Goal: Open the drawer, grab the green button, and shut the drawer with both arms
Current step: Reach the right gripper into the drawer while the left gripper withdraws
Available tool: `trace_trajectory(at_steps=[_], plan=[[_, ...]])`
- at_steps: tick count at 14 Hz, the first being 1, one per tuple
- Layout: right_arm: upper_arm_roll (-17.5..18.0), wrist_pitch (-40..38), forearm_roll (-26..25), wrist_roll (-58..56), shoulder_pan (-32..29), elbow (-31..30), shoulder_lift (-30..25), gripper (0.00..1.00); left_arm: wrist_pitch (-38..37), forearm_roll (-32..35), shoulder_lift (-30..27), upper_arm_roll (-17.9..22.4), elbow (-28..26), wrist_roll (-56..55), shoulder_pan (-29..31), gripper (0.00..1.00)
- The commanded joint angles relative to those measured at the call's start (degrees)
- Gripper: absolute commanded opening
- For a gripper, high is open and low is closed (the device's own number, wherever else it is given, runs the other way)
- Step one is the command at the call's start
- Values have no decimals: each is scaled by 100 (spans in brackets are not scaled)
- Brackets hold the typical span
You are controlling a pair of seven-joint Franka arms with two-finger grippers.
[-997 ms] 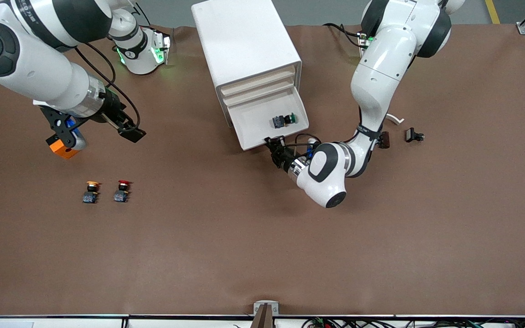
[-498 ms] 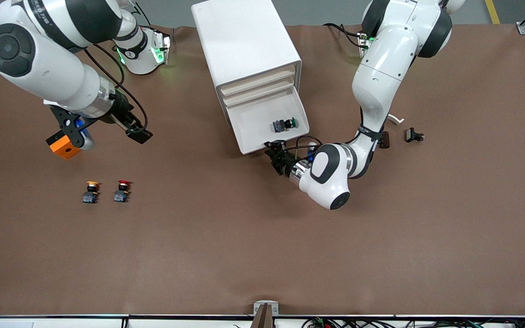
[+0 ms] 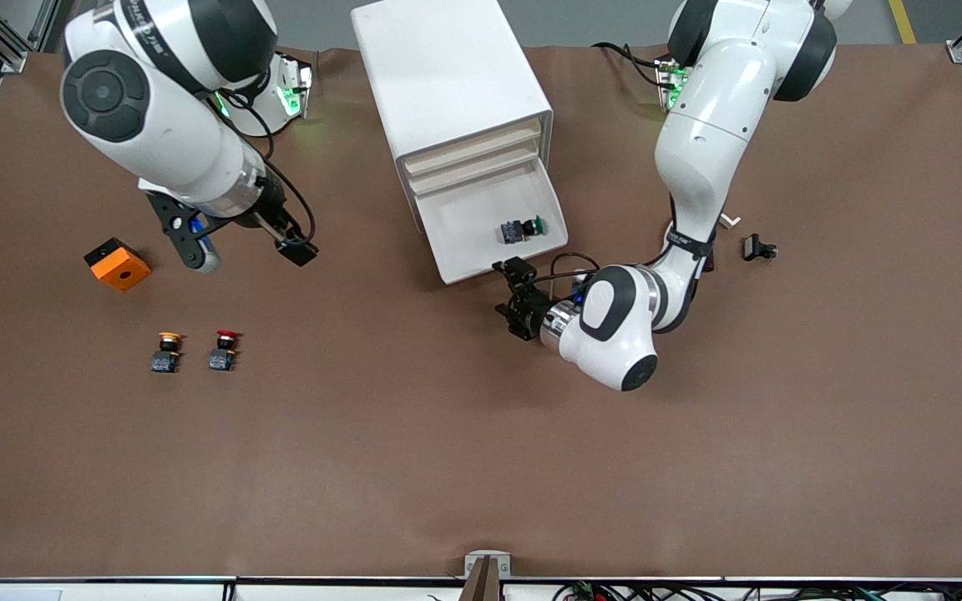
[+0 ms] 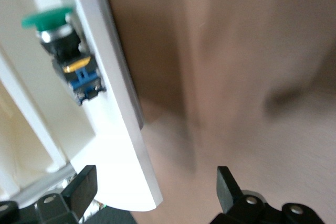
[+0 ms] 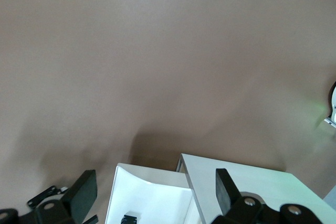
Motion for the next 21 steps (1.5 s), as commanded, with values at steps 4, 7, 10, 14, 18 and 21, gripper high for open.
trace_trajectory(at_steps=[4,7,10,14,18,21], plan=[[-41,442,24,1093,680,81,451,100,-29,2587,-1194,134,-27,1220,-33,100],[-50,768,15,1736,1145,81,811,100,-38,4038,-1827,99,-88,2458,-15,100],[-41,1093,15,2525,1594,98,1145,100,-265,4830,-2258,125,-123,3775,99,100],[-41,1436,77,3275,1920,160,1593,100,-337,5499,-2944,99,-308,6175,555,100],[-32,1858,225,3636,2105,282,2006,100,-337,5527,-3611,99,-580,7601,986,100],[-32,1867,402,3680,2272,660,2297,100,-346,5527,-3990,82,-616,8180,1364,100]])
